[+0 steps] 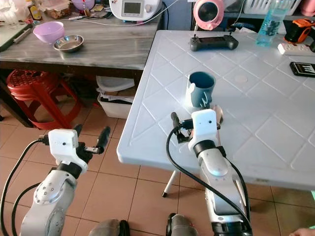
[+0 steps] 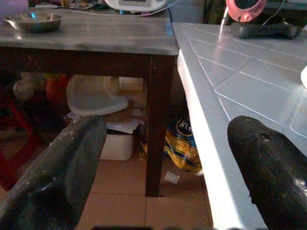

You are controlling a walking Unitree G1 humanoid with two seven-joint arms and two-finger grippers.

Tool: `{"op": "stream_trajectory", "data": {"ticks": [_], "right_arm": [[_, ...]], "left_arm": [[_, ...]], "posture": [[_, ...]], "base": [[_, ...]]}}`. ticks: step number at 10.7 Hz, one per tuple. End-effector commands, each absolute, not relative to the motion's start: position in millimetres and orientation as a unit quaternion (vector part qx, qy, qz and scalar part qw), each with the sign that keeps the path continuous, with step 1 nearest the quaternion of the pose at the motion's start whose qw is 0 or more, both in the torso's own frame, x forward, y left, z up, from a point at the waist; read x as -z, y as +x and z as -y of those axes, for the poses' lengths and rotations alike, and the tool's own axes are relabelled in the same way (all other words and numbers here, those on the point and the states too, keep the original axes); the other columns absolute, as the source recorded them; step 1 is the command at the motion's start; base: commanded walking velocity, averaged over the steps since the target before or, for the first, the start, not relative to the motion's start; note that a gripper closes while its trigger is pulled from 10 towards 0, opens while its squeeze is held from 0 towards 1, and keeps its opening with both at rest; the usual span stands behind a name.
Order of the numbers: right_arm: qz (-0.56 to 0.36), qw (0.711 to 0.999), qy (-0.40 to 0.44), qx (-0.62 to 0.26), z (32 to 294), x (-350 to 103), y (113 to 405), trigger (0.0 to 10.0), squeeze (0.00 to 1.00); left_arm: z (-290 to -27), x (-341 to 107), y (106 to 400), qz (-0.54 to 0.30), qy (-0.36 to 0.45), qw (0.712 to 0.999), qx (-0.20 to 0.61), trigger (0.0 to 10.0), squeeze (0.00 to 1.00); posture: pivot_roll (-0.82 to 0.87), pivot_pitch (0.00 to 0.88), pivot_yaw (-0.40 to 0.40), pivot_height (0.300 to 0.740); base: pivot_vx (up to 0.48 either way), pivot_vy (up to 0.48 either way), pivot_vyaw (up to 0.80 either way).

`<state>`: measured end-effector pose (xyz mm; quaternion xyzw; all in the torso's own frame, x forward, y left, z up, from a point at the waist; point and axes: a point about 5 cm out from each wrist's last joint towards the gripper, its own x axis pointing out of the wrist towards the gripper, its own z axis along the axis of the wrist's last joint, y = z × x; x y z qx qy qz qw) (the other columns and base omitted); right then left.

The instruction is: Setting the table

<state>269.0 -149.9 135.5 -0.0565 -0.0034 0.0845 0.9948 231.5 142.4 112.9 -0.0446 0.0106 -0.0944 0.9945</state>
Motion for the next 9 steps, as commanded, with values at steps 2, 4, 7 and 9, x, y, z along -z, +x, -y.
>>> {"op": "stream_trajectory", "data": {"ticks": [2, 4, 7, 9], "right_arm": [[-0.011, 0.996, -0.058, -0.072, 159, -131, 253, 10.0, 0.0], [-0.047, 0.997, -0.061, -0.03, 175, -119, 241, 10.0, 0.0], [-0.042, 0.998, -0.043, -0.013, 177, -129, 262, 10.0, 0.0], [-0.04, 0.998, -0.044, -0.016, 176, -133, 266, 10.0, 0.0]], "left_arm": [[-147, -113, 228, -0.014, -0.04, 0.994, 0.096, 10.0, 0.0], [-143, -112, 226, -0.019, -0.044, 0.993, 0.111, 10.0, 0.0], [-139, -113, 227, -0.02, -0.047, 0.991, 0.122, 10.0, 0.0], [-140, -113, 225, -0.023, -0.046, 0.991, 0.12, 10.0, 0.0]], "posture": [[0.02, 0.124, 0.062, 0.74], [0.01, 0.131, 0.072, 0.74], [0.01, 0.14, 0.08, 0.74], [0.01, 0.14, 0.08, 0.74]], "base": [[0.0, 0.0, 0.0], [0.0, 0.0, 0.0], [0.0, 0.0, 0.0], [0.0, 0.0, 0.0]]}}
